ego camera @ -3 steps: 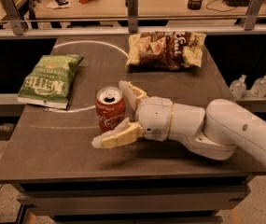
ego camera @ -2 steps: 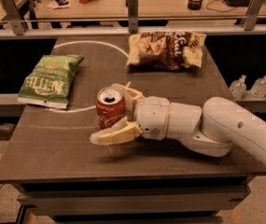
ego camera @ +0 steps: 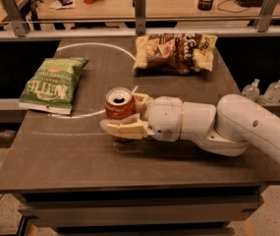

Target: Knock coke can over

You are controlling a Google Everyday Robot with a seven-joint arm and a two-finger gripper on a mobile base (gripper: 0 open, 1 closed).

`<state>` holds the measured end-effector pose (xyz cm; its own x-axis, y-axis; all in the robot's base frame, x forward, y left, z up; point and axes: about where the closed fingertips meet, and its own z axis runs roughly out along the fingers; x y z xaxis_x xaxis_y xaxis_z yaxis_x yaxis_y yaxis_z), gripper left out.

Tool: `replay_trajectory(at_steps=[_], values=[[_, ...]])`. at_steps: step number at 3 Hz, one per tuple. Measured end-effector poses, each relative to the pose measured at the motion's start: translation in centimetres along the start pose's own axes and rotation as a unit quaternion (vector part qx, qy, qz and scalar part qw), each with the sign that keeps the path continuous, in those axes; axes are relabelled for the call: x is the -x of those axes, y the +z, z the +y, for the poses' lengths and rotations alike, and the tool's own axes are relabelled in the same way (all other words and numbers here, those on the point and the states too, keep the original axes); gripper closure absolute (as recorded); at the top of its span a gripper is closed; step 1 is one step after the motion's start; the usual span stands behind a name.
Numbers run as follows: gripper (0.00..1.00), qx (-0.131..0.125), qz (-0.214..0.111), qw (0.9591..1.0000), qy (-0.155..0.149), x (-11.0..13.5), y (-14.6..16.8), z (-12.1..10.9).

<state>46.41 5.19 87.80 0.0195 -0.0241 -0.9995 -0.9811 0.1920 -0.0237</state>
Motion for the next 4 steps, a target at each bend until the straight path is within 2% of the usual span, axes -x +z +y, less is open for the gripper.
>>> replay_trajectory(at_steps=[1,2,3,4], values=[[0.87,0.003,0.026,0.9996,-0.011,1.2,-1.2,-1.0],[1.00,0.003,0.071,0.9970,-0.030,3.8,-3.0,-2.5],[1.00,0.015,0.136,0.9893,-0.050,6.4,-4.9,-3.8],[1.00,0.037,0.220,0.9732,-0.056,7.4,-6.7,-4.3]])
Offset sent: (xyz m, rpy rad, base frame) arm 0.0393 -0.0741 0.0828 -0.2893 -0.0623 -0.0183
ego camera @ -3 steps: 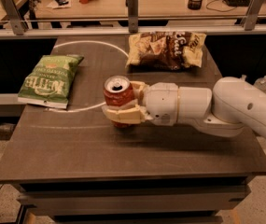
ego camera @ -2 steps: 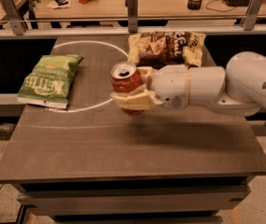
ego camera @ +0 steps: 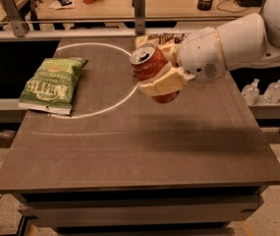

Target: Knock coke can over

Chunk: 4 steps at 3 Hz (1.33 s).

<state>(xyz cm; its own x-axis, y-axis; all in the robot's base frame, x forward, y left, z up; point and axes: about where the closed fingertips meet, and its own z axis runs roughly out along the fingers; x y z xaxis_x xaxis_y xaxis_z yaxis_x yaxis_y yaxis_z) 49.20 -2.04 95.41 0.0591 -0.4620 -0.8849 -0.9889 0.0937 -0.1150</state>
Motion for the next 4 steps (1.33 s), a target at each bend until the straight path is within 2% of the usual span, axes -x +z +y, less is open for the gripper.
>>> replay_trajectory(at_steps=[1,2,3,4], values=[[1.00,0.026,0.092,0.9954,-0.005,-0.8,-1.2,0.3],[1.00,0.037,0.192,0.9806,-0.014,-2.8,-1.9,1.0],[1.00,0.039,0.275,0.9603,-0.028,-5.0,-2.4,1.8],[1.00,0.048,0.329,0.9423,-0.040,-7.1,-2.2,2.3]])
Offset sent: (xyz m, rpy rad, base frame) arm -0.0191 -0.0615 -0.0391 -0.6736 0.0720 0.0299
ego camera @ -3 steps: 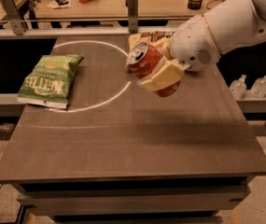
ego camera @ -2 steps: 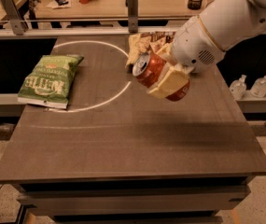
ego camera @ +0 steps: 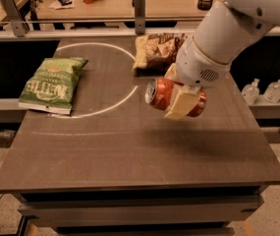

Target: Knock coke can over

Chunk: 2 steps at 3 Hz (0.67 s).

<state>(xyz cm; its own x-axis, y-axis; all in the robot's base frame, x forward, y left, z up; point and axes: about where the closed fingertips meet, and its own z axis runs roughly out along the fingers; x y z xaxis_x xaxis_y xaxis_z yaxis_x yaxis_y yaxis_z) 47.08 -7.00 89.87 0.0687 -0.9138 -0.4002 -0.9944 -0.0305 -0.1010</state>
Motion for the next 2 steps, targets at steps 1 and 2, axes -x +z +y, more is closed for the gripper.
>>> replay_trajectory(at_steps=[1,2], values=[[1.00,0.012,0.038,0.9991,-0.013,-1.0,1.4,0.2],[1.00,0.025,0.066,0.9973,-0.021,-2.1,2.6,0.2]])
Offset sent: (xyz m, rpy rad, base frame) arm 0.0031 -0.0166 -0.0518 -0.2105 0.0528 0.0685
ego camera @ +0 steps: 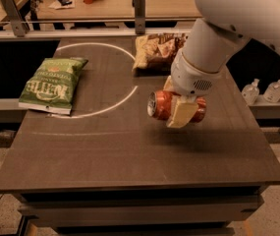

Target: Knock coke can over

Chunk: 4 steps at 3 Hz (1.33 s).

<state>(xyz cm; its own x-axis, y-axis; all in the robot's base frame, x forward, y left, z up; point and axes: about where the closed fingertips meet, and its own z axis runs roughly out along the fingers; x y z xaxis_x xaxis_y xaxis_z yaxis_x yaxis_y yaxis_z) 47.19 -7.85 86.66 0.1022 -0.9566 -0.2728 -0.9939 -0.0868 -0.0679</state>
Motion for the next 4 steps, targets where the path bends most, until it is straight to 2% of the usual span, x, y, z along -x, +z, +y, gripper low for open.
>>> replay_trajectory(at_steps=[2,4], values=[[1.00,0.025,0.043,0.9986,-0.020,-0.9,1.5,-0.5],[1.00,0.037,0.078,0.9961,-0.019,-1.6,2.5,-0.6]])
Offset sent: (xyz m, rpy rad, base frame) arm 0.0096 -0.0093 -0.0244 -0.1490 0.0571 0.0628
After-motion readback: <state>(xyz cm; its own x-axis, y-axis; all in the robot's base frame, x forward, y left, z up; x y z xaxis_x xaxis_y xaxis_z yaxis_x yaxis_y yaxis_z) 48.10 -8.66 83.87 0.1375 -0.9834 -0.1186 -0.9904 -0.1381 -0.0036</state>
